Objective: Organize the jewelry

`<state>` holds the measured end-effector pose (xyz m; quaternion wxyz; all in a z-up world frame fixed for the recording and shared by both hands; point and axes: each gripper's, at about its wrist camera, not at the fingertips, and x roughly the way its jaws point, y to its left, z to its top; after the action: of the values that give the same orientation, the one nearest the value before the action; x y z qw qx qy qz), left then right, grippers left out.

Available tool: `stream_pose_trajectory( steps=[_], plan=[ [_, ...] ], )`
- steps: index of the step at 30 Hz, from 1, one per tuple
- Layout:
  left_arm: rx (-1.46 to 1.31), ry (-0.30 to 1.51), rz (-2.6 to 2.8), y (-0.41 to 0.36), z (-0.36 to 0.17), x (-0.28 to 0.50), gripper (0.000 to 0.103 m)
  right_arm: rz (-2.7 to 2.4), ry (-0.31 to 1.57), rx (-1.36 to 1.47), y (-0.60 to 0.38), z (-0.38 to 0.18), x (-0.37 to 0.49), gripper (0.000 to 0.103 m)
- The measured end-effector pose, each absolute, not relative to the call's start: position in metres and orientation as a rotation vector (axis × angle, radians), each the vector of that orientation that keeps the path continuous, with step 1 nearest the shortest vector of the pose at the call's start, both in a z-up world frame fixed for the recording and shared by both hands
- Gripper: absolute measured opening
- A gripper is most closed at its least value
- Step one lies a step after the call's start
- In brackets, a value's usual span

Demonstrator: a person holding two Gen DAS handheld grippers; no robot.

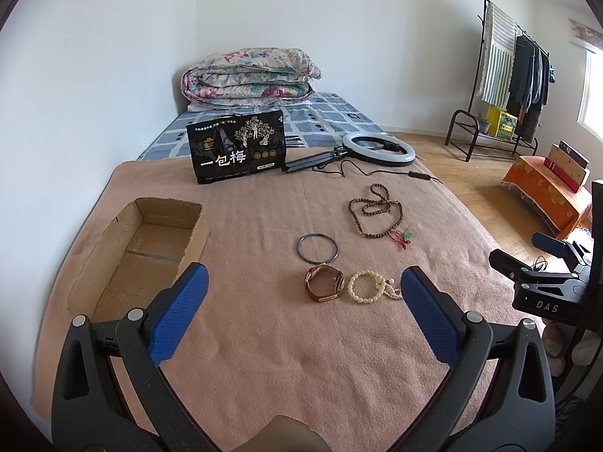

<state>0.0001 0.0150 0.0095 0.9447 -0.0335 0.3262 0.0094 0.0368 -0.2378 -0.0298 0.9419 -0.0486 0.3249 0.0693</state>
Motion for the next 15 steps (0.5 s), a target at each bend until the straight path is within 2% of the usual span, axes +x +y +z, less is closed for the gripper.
stream_pose_trajectory(
  steps=[15],
  plan=[
    [-0.072,0.666,0.018,0.0151,0.0086,-0.0009,0.103,0.14,0.668,-0.101,-0.2391,-0.0306,0.0369,0.103]
  ],
)
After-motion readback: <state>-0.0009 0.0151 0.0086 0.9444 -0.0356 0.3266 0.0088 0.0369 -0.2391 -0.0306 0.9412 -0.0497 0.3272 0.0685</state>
